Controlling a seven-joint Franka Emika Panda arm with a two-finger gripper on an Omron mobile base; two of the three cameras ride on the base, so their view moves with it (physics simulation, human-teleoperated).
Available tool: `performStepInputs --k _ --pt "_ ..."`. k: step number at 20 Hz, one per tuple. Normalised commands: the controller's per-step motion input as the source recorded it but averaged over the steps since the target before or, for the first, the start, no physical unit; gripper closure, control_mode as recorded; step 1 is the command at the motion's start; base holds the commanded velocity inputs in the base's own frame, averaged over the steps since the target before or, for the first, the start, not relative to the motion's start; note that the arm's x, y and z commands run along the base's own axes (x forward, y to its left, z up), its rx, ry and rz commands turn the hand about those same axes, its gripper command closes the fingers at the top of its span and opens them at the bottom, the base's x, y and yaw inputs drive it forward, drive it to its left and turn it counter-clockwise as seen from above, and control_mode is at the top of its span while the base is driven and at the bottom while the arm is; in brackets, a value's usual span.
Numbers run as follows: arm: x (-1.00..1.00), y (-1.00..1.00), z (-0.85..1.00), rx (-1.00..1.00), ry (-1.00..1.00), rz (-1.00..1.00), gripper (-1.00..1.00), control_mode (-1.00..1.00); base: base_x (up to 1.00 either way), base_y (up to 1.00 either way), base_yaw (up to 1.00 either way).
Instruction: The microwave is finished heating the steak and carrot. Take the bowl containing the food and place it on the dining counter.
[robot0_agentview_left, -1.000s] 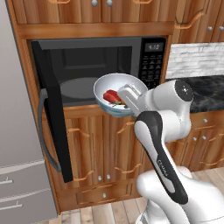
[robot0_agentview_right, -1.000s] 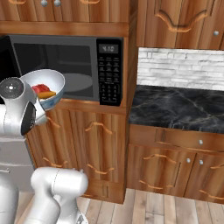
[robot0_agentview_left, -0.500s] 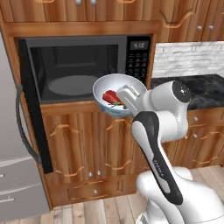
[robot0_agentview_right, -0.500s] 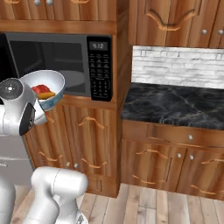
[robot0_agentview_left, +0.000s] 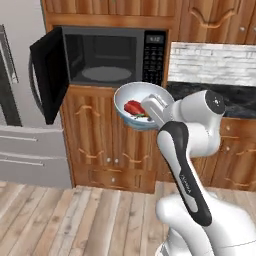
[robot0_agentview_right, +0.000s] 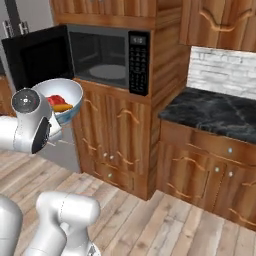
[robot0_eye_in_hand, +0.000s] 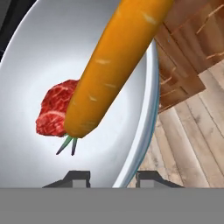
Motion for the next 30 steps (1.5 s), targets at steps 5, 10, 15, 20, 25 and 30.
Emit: performStepInputs --k 5,10,15,20,25,30 --pt "0.0 0.0 0.0 0.0 0.0 0.0 1.0 1.0 -0.6 -0.18 0.98" --pt "0.0 0.0 0.0 0.0 0.0 0.0 1.0 1.0 -0.43 -0.07 1.0" --pt "0.0 0.0 0.0 0.0 0.0 0.0 1.0 1.0 -0.12 -0.02 1.0" --pt "0.0 0.0 0.0 0.0 0.0 0.0 1.0 1.0 0.23 -0.57 0.81" --pt "0.0 0.0 0.0 0.0 0.0 0.0 1.0 1.0 0.47 -0.56 0.78" --pt "0.0 0.0 0.0 0.0 0.0 0.0 1.0 1.0 0.42 -0.18 0.94"
